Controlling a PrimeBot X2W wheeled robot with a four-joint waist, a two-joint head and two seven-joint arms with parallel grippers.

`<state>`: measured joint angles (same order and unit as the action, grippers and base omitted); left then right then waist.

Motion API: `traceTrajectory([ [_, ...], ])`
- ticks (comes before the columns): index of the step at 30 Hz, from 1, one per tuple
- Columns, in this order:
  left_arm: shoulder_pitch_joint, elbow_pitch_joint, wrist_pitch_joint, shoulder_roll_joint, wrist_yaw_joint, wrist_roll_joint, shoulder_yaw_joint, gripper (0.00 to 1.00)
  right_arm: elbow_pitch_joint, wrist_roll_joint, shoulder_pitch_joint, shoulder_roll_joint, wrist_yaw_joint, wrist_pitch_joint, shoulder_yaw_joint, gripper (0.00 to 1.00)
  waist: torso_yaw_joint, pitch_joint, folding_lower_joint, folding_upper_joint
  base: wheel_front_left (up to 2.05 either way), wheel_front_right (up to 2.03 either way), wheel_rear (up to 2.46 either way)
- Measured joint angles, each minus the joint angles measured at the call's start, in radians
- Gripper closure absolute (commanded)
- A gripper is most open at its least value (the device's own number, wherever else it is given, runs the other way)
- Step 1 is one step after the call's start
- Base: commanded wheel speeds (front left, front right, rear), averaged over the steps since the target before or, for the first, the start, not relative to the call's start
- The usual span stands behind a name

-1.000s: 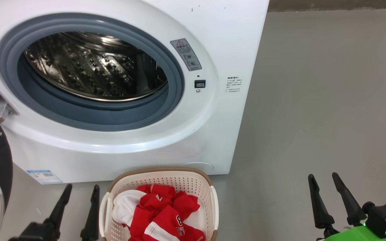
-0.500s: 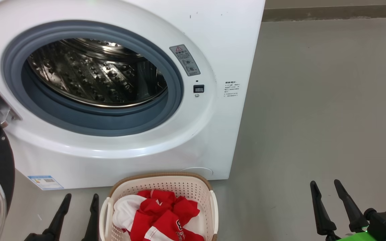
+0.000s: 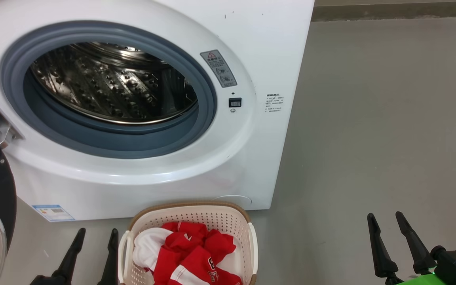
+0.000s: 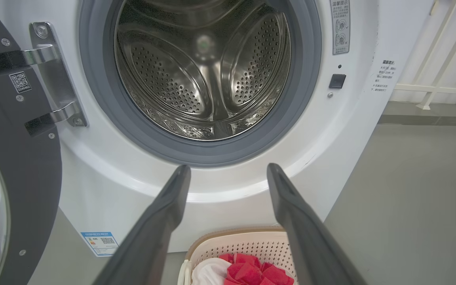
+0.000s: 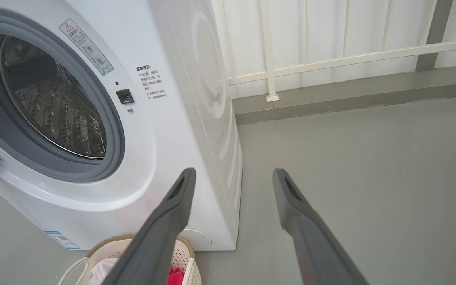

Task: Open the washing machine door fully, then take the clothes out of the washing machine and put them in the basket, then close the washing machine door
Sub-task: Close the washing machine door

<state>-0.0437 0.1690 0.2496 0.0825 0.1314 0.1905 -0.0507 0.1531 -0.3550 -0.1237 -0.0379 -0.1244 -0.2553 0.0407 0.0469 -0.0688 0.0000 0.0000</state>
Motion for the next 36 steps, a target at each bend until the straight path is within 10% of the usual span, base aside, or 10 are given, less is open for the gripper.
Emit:
traceTrajectory([
  [36, 0.002, -0.004, 0.000, 0.001, 0.000, 0.005, 0.022, 0.00, -0.005, 0.006, 0.001, 0.000, 0.000, 0.000, -0.001, 0.00, -0.019, -0.026, 0.0000, 0.0000, -0.57, 0.57, 0.00],
])
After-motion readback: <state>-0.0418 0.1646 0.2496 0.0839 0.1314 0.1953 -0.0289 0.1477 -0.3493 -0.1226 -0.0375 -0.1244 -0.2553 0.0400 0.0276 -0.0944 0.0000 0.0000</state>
